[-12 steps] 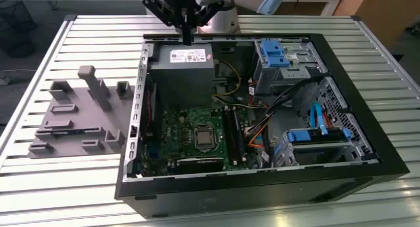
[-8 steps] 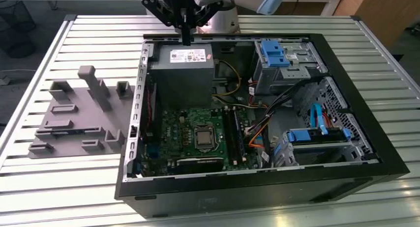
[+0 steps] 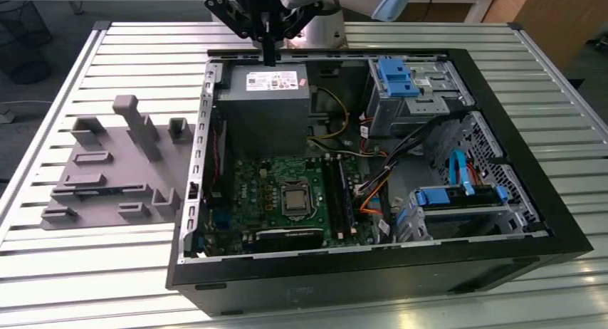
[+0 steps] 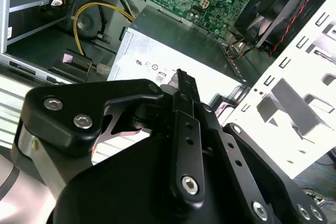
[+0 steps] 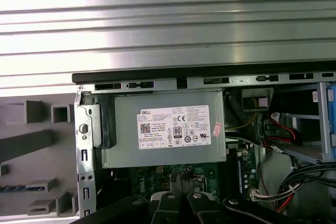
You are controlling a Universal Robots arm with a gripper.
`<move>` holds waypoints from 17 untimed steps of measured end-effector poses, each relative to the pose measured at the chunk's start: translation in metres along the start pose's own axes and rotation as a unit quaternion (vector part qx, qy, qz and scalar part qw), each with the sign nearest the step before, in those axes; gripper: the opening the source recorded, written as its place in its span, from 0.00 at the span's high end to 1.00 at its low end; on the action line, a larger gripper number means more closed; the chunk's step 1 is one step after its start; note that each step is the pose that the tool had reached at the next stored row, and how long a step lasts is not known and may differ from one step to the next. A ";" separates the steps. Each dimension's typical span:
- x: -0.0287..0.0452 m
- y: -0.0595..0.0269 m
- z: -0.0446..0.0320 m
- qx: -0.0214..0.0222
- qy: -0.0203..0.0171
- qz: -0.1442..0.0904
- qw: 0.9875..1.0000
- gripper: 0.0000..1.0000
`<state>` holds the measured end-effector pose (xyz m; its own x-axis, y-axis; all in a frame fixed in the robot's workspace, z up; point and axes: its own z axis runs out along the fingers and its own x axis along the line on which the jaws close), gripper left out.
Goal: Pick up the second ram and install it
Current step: 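Reach for the second ram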
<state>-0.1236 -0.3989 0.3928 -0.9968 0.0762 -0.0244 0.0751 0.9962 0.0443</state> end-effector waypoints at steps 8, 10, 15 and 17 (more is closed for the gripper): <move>0.0088 -0.0007 0.0000 0.000 0.000 0.000 1.000 0.89; 0.0108 -0.0008 0.0001 0.000 0.000 0.000 1.000 0.89; 0.0156 -0.0012 0.0003 0.000 0.000 0.000 1.000 0.89; 0.0171 -0.0013 0.0004 0.000 0.001 0.000 1.000 0.89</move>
<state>-0.1406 -0.3989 0.3918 -0.9968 0.0763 -0.0233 0.0752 0.9962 0.0443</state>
